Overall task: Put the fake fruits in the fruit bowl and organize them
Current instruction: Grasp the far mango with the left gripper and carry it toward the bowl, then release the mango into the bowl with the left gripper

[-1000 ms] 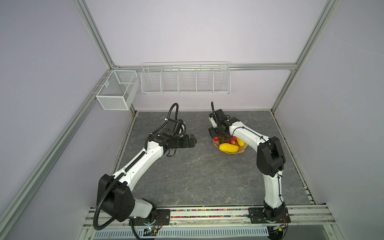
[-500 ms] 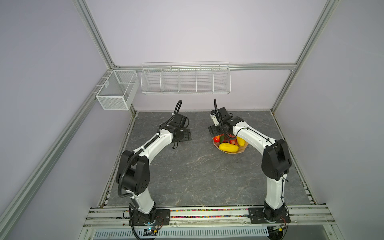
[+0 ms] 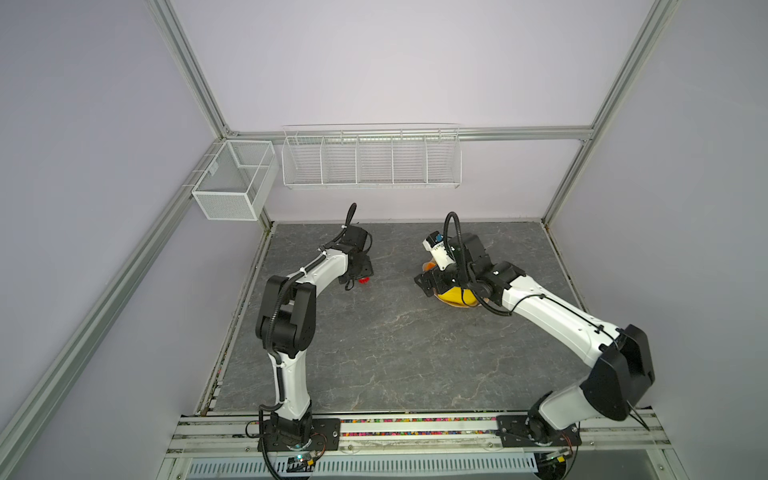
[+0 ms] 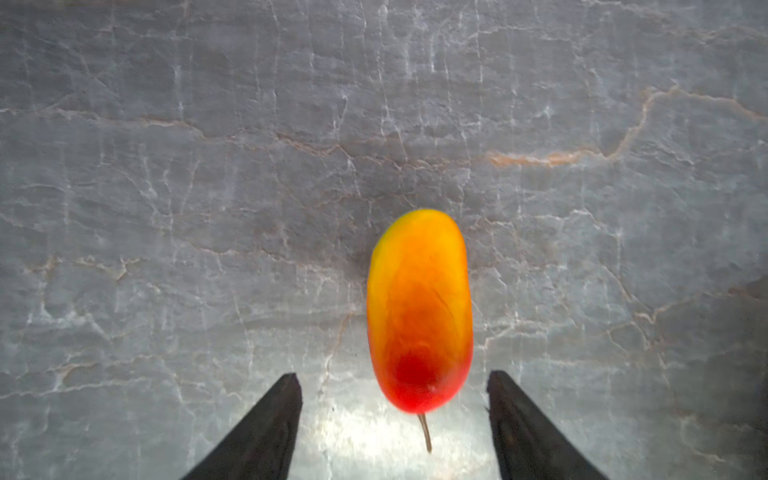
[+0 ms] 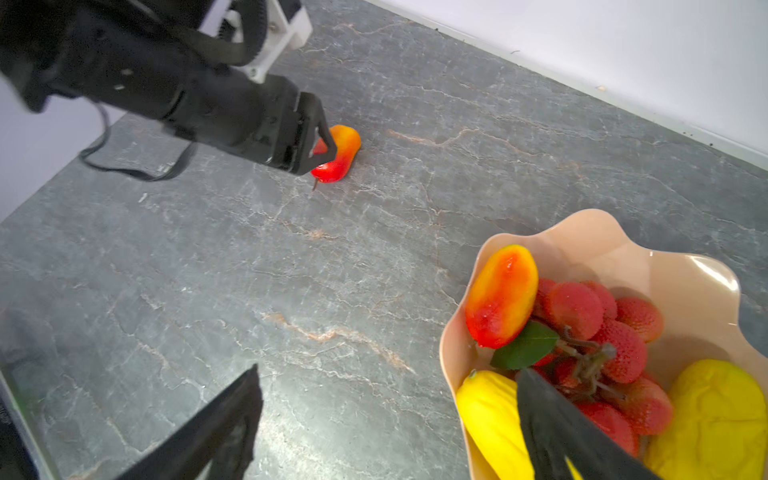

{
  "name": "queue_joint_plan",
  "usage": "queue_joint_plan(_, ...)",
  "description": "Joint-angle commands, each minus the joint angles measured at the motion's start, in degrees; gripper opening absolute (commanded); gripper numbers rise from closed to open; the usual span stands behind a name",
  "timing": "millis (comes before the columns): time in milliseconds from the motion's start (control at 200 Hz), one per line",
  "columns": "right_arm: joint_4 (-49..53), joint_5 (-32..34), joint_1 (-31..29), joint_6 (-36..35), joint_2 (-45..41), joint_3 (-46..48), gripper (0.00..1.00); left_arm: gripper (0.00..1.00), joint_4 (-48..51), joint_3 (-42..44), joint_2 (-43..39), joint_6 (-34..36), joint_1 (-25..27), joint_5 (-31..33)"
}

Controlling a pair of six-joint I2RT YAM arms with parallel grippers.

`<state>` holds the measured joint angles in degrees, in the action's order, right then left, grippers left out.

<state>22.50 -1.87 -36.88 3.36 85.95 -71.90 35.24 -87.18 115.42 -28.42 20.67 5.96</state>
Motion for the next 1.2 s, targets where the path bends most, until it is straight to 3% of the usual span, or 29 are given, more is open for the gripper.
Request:
queue_joint_plan(0,-2.7,-1.4,0.2,1.9,-4.3,4.7,1.0,0.7,-0.8,-2.8,2.5,-0.3,-0.4,-0.3)
queue_joint_plan(245,-0.9,0.8,0.9,2.1,-7.8,8.0,0.98,0.65,-0.9,-6.5,7.1,-0.8,-0.3,-1.8)
queue_joint_plan(445,-0.1,-0.2,3.8,4.0,-10.3,9.0,0.97,0.45,-2.9,-7.9,8.7,1.4,-0.3,-5.4)
queue_joint_plan(585,-0.7,-1.9,7.6,5.7,-14.4,13.1,0.96,0.36,-10.0,-5.2,5.8,9.0,0.8,-12.5)
queue_joint_plan(725,-0.2,-3.6,11.2,6.5,-18.2,16.8,0.95,0.33,-15.3,-4.3,3.6,14.4,2.3,-19.6)
queue_joint_plan(975,0.9,-3.9,15.8,7.0,-24.6,20.9,0.94,0.33,-23.0,-5.5,1.4,31.8,9.6,-24.4)
queue_joint_plan(1200,2.4,-6.3,20.0,6.9,-29.8,24.2,0.92,0.33,-34.9,-7.1,3.7,38.8,11.5,-30.6)
